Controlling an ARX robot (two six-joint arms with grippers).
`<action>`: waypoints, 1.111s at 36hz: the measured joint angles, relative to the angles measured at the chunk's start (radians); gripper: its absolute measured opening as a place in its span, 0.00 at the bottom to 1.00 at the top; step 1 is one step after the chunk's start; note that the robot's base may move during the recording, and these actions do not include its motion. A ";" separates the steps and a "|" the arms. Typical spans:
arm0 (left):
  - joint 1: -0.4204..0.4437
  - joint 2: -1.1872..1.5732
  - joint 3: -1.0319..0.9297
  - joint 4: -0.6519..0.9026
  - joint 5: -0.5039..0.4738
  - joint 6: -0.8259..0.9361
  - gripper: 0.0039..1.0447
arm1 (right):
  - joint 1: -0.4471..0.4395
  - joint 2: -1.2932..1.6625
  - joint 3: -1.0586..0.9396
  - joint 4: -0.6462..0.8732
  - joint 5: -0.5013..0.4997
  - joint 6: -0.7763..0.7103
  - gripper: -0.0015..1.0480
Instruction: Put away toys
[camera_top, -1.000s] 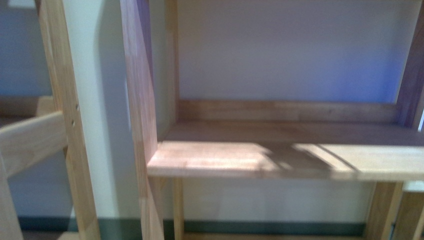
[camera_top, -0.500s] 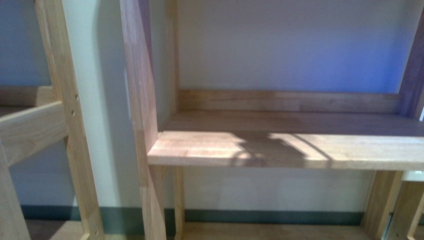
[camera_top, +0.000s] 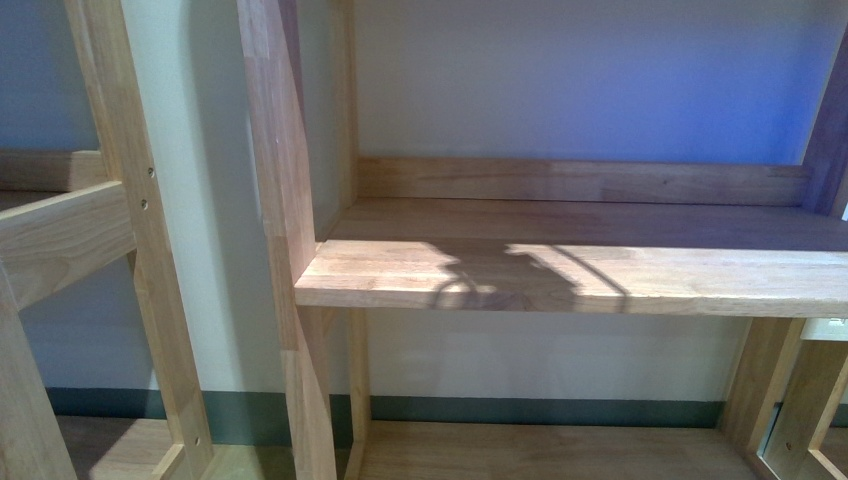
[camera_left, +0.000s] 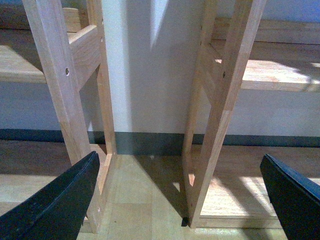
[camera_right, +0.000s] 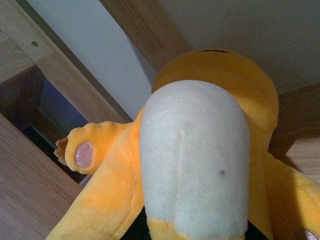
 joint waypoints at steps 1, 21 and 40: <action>0.000 0.000 0.000 0.000 0.000 0.000 0.94 | -0.001 0.001 0.000 0.003 -0.002 0.000 0.09; 0.000 0.000 0.000 0.000 0.000 0.000 0.94 | -0.032 0.006 0.001 0.034 0.040 -0.059 0.68; 0.000 0.000 0.000 0.000 0.000 0.000 0.94 | -0.100 -0.206 -0.280 0.254 0.082 -0.245 0.94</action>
